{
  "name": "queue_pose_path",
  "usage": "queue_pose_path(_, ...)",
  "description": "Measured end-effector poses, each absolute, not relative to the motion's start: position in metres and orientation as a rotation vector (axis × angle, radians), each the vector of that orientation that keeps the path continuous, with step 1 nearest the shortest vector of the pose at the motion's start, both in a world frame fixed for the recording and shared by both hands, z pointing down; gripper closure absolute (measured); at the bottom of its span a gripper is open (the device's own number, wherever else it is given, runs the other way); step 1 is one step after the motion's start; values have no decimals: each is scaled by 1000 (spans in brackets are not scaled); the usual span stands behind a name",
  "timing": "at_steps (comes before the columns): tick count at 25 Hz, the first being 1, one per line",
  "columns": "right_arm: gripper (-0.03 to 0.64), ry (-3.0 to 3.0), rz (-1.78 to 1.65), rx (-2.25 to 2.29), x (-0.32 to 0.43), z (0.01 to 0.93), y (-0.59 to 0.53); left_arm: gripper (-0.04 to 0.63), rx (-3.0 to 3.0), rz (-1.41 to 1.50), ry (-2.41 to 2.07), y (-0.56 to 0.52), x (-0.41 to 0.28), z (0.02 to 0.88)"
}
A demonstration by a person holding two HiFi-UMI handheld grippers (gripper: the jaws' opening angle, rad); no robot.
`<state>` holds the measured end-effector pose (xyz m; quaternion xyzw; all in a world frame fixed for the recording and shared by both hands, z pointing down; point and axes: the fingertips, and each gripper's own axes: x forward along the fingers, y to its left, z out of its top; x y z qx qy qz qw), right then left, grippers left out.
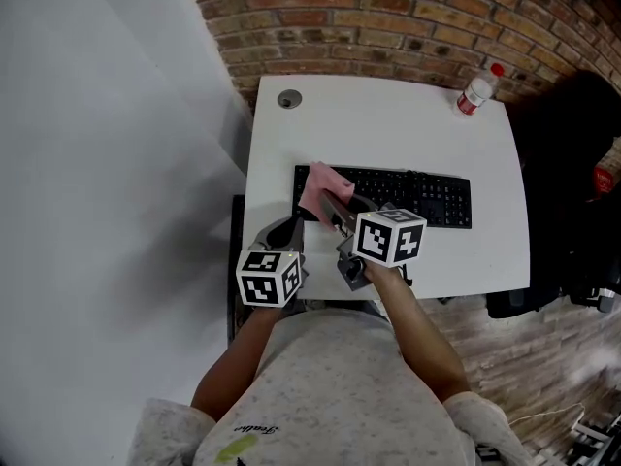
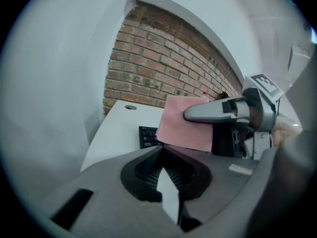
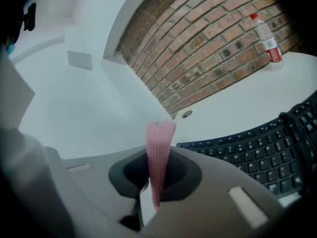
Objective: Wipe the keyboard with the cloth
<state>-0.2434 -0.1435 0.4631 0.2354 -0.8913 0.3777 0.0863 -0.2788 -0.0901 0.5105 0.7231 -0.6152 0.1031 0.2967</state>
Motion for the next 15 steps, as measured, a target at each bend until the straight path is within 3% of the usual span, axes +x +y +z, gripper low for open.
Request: queue_pose_path(15, 591, -2491, 1217, 740, -275, 520, -134, 598, 1942, 298, -1577, -80, -297, 516)
